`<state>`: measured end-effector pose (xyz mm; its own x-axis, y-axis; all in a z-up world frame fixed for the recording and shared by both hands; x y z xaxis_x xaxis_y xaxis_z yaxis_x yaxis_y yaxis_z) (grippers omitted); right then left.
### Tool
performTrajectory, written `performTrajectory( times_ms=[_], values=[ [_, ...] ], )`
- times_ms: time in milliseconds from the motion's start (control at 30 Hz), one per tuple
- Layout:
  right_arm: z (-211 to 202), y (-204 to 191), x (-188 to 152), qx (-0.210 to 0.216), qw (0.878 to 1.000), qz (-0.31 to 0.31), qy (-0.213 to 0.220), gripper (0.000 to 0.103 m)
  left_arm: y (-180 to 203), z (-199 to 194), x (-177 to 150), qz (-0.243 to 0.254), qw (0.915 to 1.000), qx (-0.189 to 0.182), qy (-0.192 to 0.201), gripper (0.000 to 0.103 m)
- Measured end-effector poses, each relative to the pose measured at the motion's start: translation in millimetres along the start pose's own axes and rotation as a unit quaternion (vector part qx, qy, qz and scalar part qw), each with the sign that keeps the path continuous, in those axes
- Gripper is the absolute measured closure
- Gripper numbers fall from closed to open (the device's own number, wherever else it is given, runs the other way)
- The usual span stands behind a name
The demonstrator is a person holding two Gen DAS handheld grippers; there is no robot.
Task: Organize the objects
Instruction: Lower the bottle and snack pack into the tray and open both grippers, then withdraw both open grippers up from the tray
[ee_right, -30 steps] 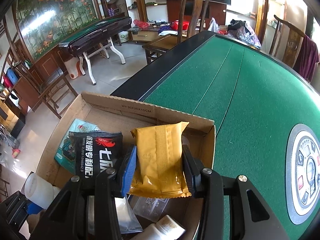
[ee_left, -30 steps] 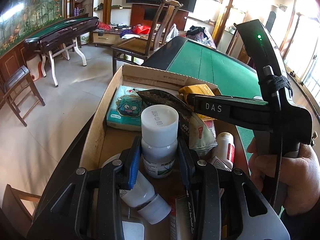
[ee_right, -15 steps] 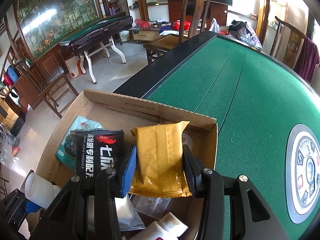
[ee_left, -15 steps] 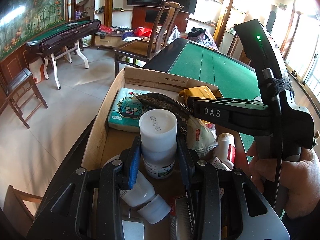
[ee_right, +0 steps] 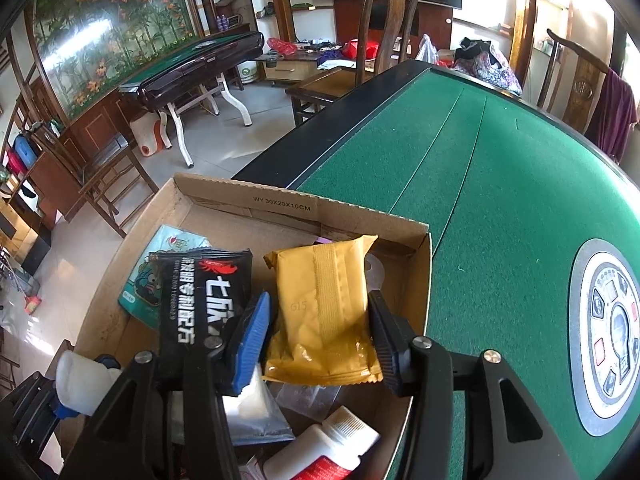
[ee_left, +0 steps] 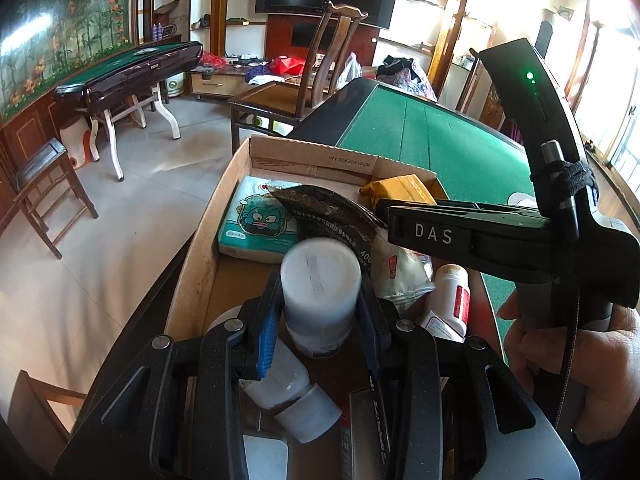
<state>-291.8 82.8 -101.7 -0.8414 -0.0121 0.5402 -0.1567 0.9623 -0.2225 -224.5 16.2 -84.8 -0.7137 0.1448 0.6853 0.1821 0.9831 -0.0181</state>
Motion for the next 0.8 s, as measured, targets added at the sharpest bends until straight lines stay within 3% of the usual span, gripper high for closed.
performTrajectory(
  times_ms=[133,200,800],
  values=[
    [-5.4,-2.3,-2.0,-0.001,1.000,-0.003,0.003,0.047,2.2,-3.6,0.8,0.000,1.0000,0.003,0.006,0.050],
    [-8.4,-2.2,-2.4,0.001,1.000,-0.002,0.004,0.043,0.9,-6.0,1.6,-0.003,0.9999,0.004,0.010,0.048],
    [-15.8,-2.3,-8.2,0.004,1.000,0.000,0.009,0.042,0.2,-11.8,-1.9,0.000,0.9999,0.009,0.010,0.048]
  ],
)
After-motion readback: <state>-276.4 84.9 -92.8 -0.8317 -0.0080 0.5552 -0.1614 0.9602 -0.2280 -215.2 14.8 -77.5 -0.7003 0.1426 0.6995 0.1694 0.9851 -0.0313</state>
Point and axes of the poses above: each gripper's, at about its wrist camera, not at the fingertips, and z roughly the way its jaws point, y to its right, x to its top, the point moved 9 cm from there along z, roughly the way its jaws point, and after that the axes turned 13 degrees about z, right-handed, at the moved point
